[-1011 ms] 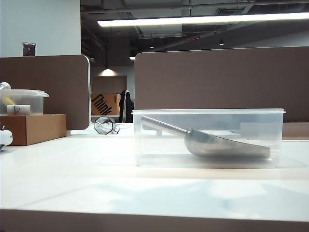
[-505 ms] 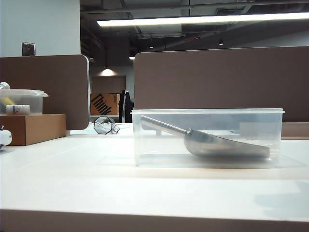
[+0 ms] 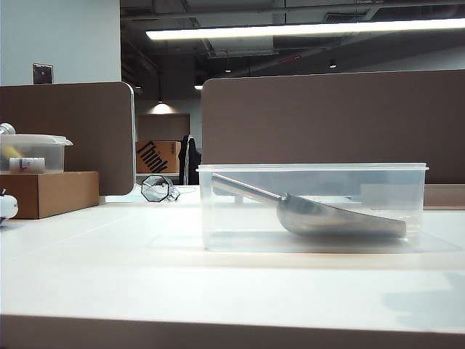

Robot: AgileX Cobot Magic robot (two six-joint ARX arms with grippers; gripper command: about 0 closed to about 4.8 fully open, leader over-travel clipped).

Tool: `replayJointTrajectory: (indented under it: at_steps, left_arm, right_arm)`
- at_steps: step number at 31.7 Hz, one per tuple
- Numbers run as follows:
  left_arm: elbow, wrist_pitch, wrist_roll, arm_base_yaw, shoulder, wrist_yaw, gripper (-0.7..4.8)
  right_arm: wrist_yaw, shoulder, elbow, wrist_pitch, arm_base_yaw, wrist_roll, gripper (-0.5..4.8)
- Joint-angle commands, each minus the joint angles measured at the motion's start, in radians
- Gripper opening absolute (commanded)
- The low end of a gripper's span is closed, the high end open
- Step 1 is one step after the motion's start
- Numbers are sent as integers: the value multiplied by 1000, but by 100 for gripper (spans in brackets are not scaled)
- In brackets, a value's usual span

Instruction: Pick up the metal ice scoop from the table and place it inside the transparent plastic box.

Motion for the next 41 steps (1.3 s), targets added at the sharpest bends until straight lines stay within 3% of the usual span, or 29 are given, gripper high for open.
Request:
replayJointTrajectory:
  at_steps: [1,8,10,12,15,20,22,24,28,35,41]
  left_arm:
    - [3,5,-6,-1,0,-6,-6]
    - [3,5,-5,14,-1,-5,-6]
    - [3,3,40,61,-10,-5,-6]
    - [3,-4,84,153,-10,14,-6]
    - [-3,-9,64,364,-21,100,-6]
    - [-38,-8,59,862,-43,593,-6]
    - [-61,-3,63,1059,-47,735,-6]
    - [-93,25,67,1225,-69,774,-5]
    - [-184,162,69,1472,-107,784,-6]
    - [-408,444,46,1706,-257,858,-6]
    - [-571,507,32,1744,-432,903,-6]
  right_arm:
    - [-1,0,1,13,1,-2,-1]
    - [-1,0,1,13,1,-2,-1]
    - [-1,0,1,13,1,-2,-1]
    - [-1,0,1,13,1,-2,-1]
    - [-1,0,1,13,1,-2,-1]
    - [-1,0,1,13,1,-2,-1]
    - [-1,0,1,13,1,-2,-1]
    - [-2,0,1,13,1,-2,-1]
    - [-1,0,1,11,1,-2,-1]
    - [-1,0,1,10,1,-2,-1]
    - [0,0,1,10,1,-2,-1]
